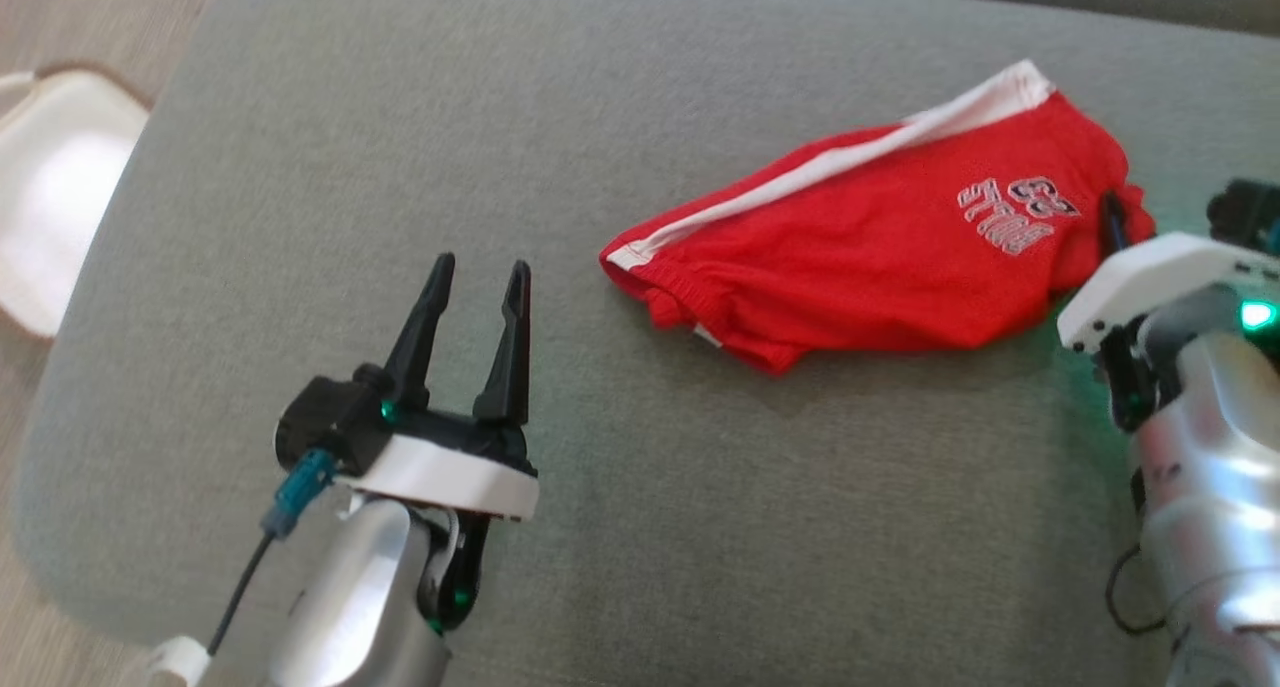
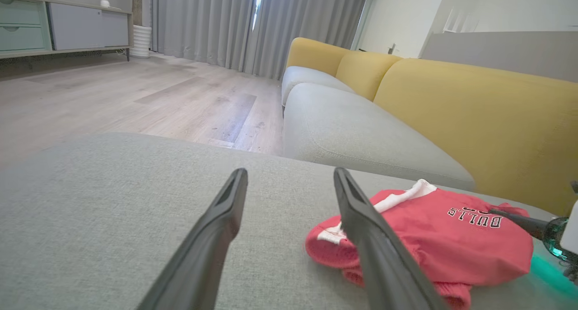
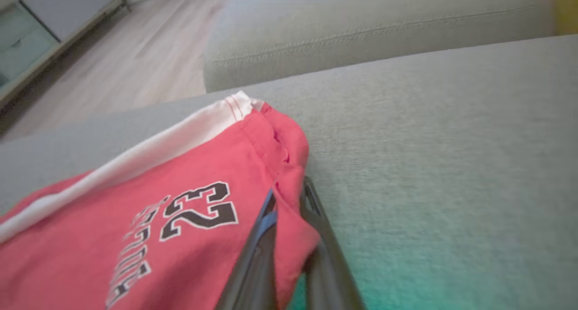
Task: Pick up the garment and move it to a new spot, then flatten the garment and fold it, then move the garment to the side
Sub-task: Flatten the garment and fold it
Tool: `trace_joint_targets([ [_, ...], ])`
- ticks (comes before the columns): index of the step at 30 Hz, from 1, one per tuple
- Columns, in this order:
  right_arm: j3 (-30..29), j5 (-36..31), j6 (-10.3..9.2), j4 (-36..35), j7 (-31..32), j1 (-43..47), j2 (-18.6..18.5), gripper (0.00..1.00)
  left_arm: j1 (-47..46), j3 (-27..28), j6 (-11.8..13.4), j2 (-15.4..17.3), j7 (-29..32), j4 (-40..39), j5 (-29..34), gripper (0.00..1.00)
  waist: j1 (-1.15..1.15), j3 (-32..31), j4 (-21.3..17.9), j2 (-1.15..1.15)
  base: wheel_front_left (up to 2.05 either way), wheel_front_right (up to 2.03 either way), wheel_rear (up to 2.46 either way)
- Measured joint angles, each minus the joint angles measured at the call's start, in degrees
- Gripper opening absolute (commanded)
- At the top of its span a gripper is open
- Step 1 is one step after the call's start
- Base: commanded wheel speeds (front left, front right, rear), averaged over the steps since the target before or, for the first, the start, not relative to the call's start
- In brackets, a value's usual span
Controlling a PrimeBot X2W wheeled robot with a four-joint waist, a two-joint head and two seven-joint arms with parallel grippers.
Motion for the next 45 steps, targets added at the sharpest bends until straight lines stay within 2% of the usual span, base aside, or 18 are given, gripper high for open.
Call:
trace_joint_targets([
  [7,-2.7,4.7,0.00,-5.2,-2.6,7.6,0.4,0.00,3.4,-0.2,0.0,0.0,0.0,0.3,1.0,1.00,0.00,-3.9,-3.3,0.00,0.00,0.00,0.00],
  [14,-11.1,4.1,0.00,-9.3,-3.1,15.6,1.4,0.00,5.3,0.0,0.0,0.0,0.0,0.3,1.6,1.00,-0.01,-7.4,-5.6,0.00,0.00,0.00,0.00],
  [18,-13.6,3.7,0.00,-11.6,-2.4,17.9,3.3,0.00,6.6,0.0,0.0,0.0,0.0,0.2,1.6,1.00,-0.01,-8.0,-6.1,0.00,0.00,0.00,0.00],
  [23,-14.0,3.8,0.00,-14.0,-2.0,18.3,4.8,0.00,6.6,-0.2,-0.1,0.1,0.0,0.2,1.9,1.00,0.00,-7.9,-5.7,0.00,0.00,0.00,0.00],
  [27,-10.8,5.8,0.00,-16.2,-2.4,18.2,5.0,0.00,6.6,-0.4,-0.1,0.1,0.0,0.8,2.0,1.00,0.00,-8.4,-5.3,0.00,0.00,0.00,0.00],
  [32,-2.3,12.1,0.00,-19.5,-3.1,18.2,5.3,0.00,6.6,-0.8,-0.1,0.1,0.0,1.6,2.5,1.00,0.00,-9.9,-4.2,0.00,0.00,0.00,0.00],
  [33,-2.3,12.1,0.00,-19.5,-3.1,18.2,5.3,0.00,6.6,-0.8,-0.1,0.1,0.0,1.6,2.5,1.00,0.00,-9.9,-4.2,0.00,0.00,0.00,0.00],
  [37,7.6,20.8,0.00,-22.6,-3.9,18.3,5.3,0.00,6.7,-1.3,-0.5,0.1,0.0,2.1,2.5,1.00,0.00,-11.0,-2.9,0.00,0.00,0.00,0.00],
  [45,21.2,29.2,0.00,-23.3,-6.1,18.3,5.4,0.00,8.6,-0.5,-0.5,0.2,0.0,3.2,2.4,1.00,0.00,-12.7,0.3,0.00,0.00,0.00,0.00],
])
